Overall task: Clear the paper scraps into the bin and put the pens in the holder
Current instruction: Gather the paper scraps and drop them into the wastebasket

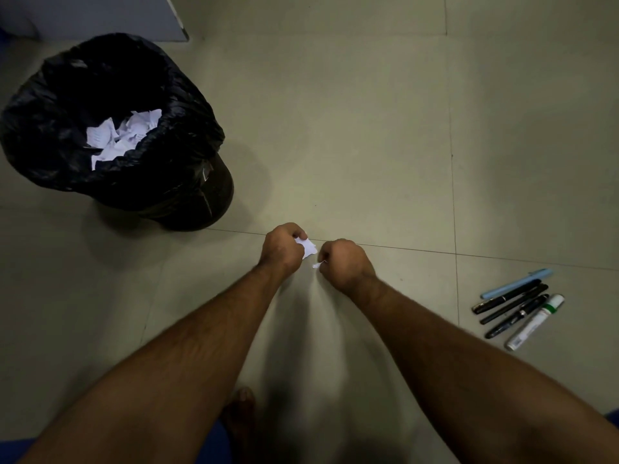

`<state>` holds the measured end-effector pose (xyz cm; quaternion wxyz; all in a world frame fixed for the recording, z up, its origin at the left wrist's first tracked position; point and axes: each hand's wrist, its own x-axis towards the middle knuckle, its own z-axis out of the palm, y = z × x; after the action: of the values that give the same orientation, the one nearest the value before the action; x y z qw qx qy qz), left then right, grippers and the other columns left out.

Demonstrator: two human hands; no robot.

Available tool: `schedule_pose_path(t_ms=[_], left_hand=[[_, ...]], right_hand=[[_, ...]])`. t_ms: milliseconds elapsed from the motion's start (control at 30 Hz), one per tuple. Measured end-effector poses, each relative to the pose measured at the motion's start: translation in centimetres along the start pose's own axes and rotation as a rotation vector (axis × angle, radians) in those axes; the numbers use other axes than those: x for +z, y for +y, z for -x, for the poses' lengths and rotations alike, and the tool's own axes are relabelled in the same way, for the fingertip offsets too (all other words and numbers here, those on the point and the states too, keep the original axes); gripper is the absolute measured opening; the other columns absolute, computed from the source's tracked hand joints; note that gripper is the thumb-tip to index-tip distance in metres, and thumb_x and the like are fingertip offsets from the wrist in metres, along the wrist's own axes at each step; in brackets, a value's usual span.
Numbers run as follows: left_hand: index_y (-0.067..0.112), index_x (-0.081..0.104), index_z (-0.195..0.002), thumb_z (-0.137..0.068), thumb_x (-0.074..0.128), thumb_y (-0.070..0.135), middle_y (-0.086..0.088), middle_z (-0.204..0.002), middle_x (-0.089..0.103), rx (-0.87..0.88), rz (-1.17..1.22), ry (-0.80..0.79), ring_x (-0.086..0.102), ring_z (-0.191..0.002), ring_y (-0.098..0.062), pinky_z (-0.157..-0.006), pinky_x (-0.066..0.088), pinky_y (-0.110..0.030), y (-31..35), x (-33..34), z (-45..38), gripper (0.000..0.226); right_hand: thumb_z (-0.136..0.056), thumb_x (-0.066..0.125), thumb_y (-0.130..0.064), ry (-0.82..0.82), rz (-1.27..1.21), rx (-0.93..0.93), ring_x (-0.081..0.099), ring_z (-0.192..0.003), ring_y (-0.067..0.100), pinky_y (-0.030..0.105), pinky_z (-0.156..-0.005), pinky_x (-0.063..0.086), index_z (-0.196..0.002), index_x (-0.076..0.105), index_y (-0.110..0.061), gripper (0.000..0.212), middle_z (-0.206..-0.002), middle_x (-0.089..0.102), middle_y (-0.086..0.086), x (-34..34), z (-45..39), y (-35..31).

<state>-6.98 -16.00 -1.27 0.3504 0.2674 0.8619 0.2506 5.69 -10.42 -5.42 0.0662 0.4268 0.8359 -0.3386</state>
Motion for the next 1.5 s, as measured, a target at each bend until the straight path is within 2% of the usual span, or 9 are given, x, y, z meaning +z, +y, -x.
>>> schedule_pose_path(t_ms=[367,667,800,933,1000,1100,1167,1333,1500], left_hand=[[0.005,0.071,-0.096,-0.076,0.062,-0.003,-0.014,-0.105,0.07,0.052,0.058,0.056,0.065,-0.096,-0.03,-0.08,0.051,-0.029,2.9,-3.5,0.7,0.023],[0.011,0.07,-0.094,-0.079,0.058,0.004,-0.007,-0.101,0.069,0.417,0.094,0.404,0.064,-0.093,-0.019,-0.084,0.051,-0.029,9.8,-17.7,3.7,0.021],[0.013,0.069,-0.1,-0.077,0.052,0.0,-0.003,-0.105,0.068,0.374,0.091,0.629,0.06,-0.094,-0.015,-0.084,0.044,-0.021,10.4,-26.2,3.4,0.032],[0.016,0.066,-0.101,-0.079,0.051,0.005,-0.004,-0.109,0.066,0.293,0.04,0.615,0.061,-0.099,-0.022,-0.085,0.045,-0.025,8.2,-30.4,2.1,0.029],[0.016,0.064,-0.115,-0.083,0.057,0.009,-0.006,-0.121,0.063,0.256,-0.026,0.575,0.058,-0.11,-0.023,-0.088,0.043,-0.025,7.0,-31.2,1.1,0.034],[0.018,0.05,-0.141,-0.094,0.057,0.022,-0.007,-0.148,0.046,0.143,-0.147,0.45,0.046,-0.133,-0.026,-0.106,0.038,-0.03,6.1,-31.6,-0.3,0.047],[0.022,0.055,-0.137,-0.098,0.053,0.027,-0.007,-0.143,0.053,0.065,-0.155,0.399,0.053,-0.126,-0.028,-0.104,0.044,-0.032,5.7,-31.4,-0.8,0.04],[0.012,0.068,-0.11,-0.091,0.053,0.015,-0.013,-0.114,0.068,-0.052,-0.477,0.418,0.065,-0.101,-0.033,-0.08,0.052,-0.036,5.7,-31.3,0.3,0.024],[0.012,0.059,-0.122,-0.092,0.058,0.035,-0.011,-0.128,0.061,0.062,-0.672,0.231,0.06,-0.114,-0.032,-0.089,0.047,-0.035,5.5,-31.1,1.6,0.038]], right_hand=[[-0.078,0.083,-0.021,0.218,-0.943,0.442,0.063,-0.05,0.018,0.036,-0.068,0.062,-0.07,0.07,-0.014,0.017,-0.065,0.069,0.006,-4.3,-1.0,-3.8],[-0.079,0.083,-0.016,0.407,-1.319,0.207,0.06,-0.052,0.018,0.035,-0.066,0.062,-0.078,0.073,-0.006,0.014,-0.067,0.068,0.007,-15.1,-2.8,-20.2],[-0.075,0.085,-0.023,0.37,-1.276,0.073,0.064,-0.053,0.016,0.035,-0.067,0.062,-0.068,0.071,-0.017,0.017,-0.062,0.07,0.0,-17.0,-4.3,-28.5],[-0.072,0.08,-0.033,0.352,-1.021,0.025,0.073,-0.07,0.021,0.037,-0.073,0.062,-0.07,0.071,-0.022,0.014,-0.069,0.074,-0.004,-16.2,-5.8,-33.4],[-0.079,0.073,-0.024,0.316,-0.836,-0.017,0.072,-0.082,0.02,0.027,-0.075,0.057,-0.08,0.073,-0.022,0.002,-0.083,0.076,-0.004,-15.7,-5.9,-34.4],[-0.085,0.064,-0.013,0.156,-0.627,-0.069,0.067,-0.107,0.023,0.026,-0.091,0.05,-0.11,0.074,-0.02,0.027,-0.115,0.073,0.002,-15.2,-6.2,-34.8],[-0.089,0.056,-0.006,0.116,-0.613,-0.069,0.062,-0.116,0.025,0.027,-0.1,0.046,-0.12,0.071,-0.017,0.037,-0.126,0.069,0.005,-15.1,-6.2,-34.4],[-0.085,0.059,-0.015,0.377,-0.534,-0.09,0.064,-0.109,0.023,0.026,-0.088,0.048,-0.113,0.072,-0.023,0.032,-0.116,0.071,0.001,-14.6,-5.5,-31.8],[-0.084,0.065,-0.02,0.482,-0.666,0.132,0.056,-0.115,0.036,0.037,-0.094,0.046,-0.132,0.057,-0.024,0.049,-0.13,0.053,0.011,-10.6,-4.4,-31.1]])
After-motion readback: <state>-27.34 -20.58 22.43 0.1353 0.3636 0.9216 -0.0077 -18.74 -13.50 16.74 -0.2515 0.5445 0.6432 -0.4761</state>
